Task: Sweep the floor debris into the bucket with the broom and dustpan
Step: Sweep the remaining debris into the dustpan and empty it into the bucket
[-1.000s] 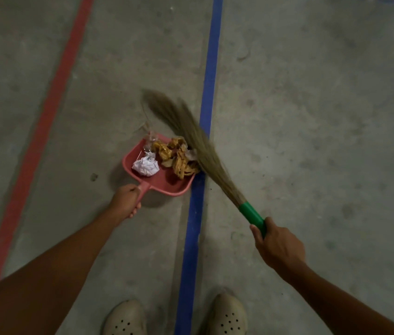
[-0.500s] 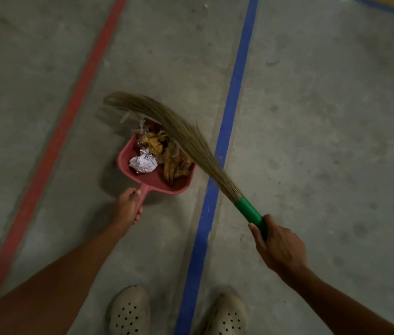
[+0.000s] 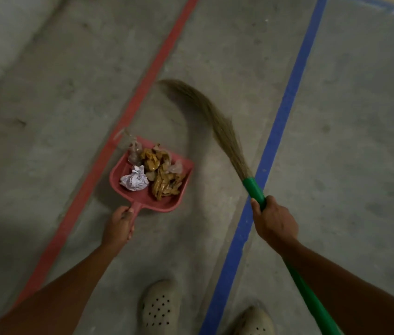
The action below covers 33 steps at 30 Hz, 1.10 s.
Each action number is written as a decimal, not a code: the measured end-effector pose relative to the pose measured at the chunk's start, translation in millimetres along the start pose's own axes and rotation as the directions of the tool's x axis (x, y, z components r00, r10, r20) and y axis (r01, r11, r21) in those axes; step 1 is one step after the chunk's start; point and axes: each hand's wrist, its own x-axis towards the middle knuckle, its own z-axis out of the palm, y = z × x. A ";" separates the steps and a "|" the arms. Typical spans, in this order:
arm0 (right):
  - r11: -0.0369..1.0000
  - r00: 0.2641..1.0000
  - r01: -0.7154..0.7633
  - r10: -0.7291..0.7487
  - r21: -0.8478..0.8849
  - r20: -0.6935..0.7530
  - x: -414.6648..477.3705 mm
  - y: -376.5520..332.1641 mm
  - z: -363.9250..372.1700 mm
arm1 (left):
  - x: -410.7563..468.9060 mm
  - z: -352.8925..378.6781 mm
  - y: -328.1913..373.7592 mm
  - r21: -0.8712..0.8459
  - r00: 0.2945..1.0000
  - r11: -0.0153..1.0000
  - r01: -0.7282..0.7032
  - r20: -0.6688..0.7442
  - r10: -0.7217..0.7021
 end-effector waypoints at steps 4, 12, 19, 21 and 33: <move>0.998 0.993 0.027 -0.021 -0.051 0.118 11.0 -18.5 7.0 | 7.6 -11.7 -21.1 -0.011 0.994 0.994 0.108 0.018 -0.108; 0.974 0.980 0.163 -0.141 -0.157 0.144 -17.9 -13.3 28.7 | 27.3 6.5 -10.2 -0.007 0.987 0.988 0.155 0.037 -0.154; 0.952 0.966 0.247 -0.227 -0.183 0.120 -51.0 32.0 34.0 | 30.3 16.7 14.3 -0.007 0.995 0.995 0.096 0.003 -0.096; 0.951 0.964 0.254 -0.234 -0.178 0.122 -58.7 42.5 32.0 | 28.1 17.4 18.7 -0.014 0.998 0.998 0.064 -0.015 -0.064; 0.975 0.978 0.208 -0.209 -0.078 -0.002 -87.5 62.6 -41.9 | -10.5 5.5 113.5 -0.088 0.988 0.984 -0.156 -0.033 0.153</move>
